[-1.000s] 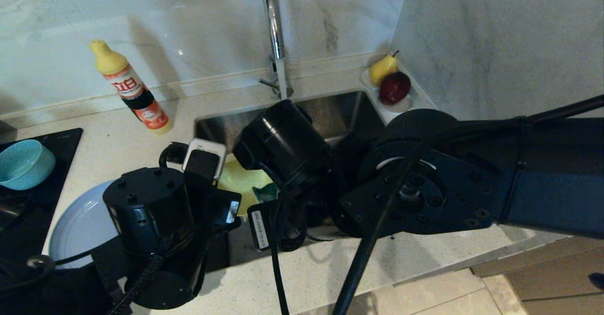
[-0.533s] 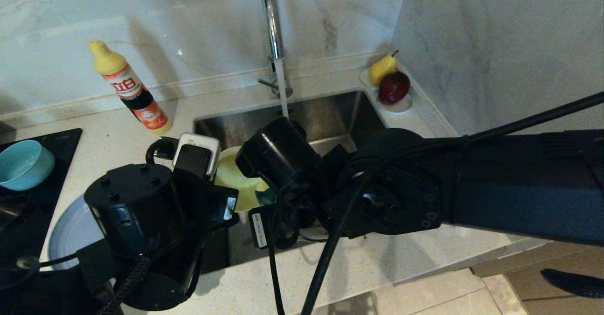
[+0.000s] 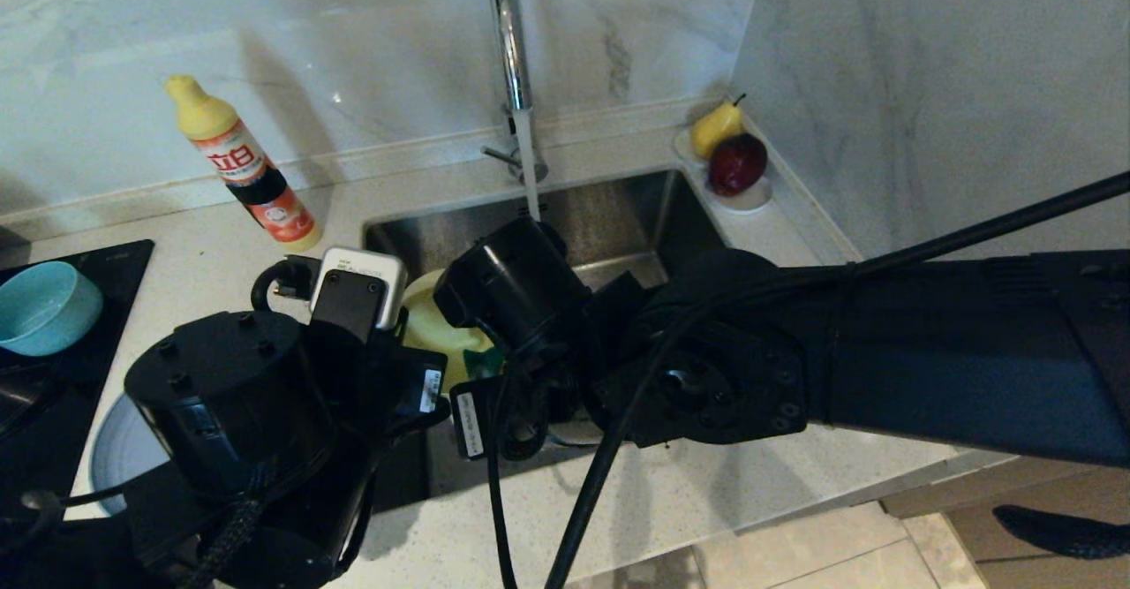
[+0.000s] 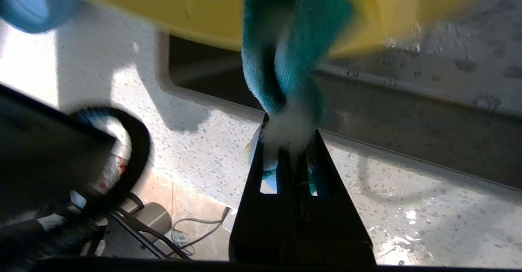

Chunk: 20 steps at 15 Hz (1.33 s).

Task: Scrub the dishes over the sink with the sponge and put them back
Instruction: Wipe the bowl

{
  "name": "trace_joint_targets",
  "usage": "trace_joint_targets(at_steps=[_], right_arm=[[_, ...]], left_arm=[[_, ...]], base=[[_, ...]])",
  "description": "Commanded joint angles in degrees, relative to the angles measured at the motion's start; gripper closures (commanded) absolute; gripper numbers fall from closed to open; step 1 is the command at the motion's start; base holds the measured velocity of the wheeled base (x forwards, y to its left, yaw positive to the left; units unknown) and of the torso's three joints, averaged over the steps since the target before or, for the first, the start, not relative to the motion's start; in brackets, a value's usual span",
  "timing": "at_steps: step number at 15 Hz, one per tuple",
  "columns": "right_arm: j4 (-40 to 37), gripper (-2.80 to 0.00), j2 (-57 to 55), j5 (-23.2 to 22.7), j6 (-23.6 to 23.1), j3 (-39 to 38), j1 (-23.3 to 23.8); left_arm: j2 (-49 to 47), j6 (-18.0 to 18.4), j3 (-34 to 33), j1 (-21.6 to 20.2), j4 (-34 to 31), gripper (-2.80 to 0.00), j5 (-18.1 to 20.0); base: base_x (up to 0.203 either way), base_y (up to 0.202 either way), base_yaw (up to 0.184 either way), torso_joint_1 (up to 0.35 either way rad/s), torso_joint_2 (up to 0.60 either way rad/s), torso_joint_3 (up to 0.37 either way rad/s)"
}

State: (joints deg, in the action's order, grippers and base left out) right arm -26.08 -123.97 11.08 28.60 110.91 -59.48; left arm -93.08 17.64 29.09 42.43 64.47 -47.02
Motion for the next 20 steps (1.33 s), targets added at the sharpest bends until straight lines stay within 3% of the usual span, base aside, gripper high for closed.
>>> trace_joint_targets(at_steps=[1,9,20], right_arm=[[-0.12,0.00,1.97,0.07,0.21,-0.06,-0.02],[-0.08,0.00,4.55,0.08,0.32,-0.03,2.85],[0.06,0.00,8.39,-0.01,0.49,-0.08,4.99]], left_arm=[[0.09,0.40,-0.90,0.56,0.65,0.00,-0.19],[2.23,0.63,-5.12,3.00,2.67,0.00,0.03],[2.20,0.55,-7.82,3.01,2.76,0.00,1.76]], base=[[0.000,0.000,0.000,0.000,0.00,0.000],[0.000,0.000,0.000,0.000,0.00,0.000],[0.000,0.000,0.000,0.000,0.00,0.000]])
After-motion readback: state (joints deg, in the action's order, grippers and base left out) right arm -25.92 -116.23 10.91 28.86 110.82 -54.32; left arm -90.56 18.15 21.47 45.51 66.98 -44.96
